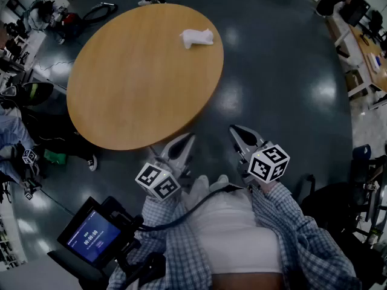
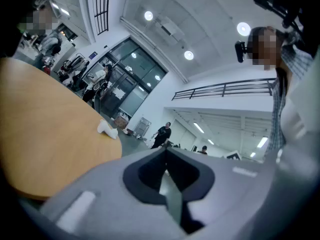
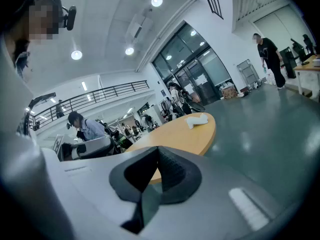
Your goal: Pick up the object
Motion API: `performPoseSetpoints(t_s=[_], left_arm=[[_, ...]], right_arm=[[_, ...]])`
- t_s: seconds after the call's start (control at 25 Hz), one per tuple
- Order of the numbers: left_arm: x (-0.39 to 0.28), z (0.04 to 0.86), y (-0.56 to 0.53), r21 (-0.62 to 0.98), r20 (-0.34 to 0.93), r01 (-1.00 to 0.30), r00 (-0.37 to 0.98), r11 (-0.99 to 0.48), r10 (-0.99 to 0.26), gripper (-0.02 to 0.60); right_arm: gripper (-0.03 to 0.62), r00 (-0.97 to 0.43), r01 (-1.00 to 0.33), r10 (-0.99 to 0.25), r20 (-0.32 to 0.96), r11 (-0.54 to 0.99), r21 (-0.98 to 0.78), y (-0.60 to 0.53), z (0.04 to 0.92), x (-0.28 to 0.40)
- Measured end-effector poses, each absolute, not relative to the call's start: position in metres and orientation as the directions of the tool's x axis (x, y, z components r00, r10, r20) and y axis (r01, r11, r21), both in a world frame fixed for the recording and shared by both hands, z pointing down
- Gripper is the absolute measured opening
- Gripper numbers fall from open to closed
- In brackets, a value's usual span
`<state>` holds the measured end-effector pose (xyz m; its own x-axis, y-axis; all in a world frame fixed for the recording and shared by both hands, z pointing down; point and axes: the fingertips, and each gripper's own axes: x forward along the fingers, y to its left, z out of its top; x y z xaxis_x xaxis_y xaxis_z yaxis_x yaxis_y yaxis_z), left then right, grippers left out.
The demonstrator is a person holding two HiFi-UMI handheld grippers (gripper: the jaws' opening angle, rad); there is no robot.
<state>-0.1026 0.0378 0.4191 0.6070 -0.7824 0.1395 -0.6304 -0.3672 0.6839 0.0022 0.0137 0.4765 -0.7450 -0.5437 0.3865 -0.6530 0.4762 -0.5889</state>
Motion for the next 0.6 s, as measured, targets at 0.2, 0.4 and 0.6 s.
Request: performPoseSetpoints(t_s=[0.2,0.4,0.6], left_arm=[[-0.1018,0.4198,0.0375,0.685,0.136,-0.628,0.607,-0.369,-0.783,-0.002],[-0.1008,0.4269,0.0393,0.686,0.103,-0.615,0.612,-0.389,-0.784,-0.002],[-0.0976,0.4224,0.0371,0.683,0.124,-0.626,0.608,-0.377,-0.784,-0.002]], right_arm=[[0.003,-0.749,-0.650,-0.535,0.391,0.481,-0.588,0.0151,0.4771,0.0011],[0.003,-0.749,-0.650,-0.536,0.389,0.484,-0.586,0.0140,0.4774,0.0029],[0.003,-0.745,-0.656,-0.530,0.404,0.475,-0.587,0.0139,0.4804,0.0068]])
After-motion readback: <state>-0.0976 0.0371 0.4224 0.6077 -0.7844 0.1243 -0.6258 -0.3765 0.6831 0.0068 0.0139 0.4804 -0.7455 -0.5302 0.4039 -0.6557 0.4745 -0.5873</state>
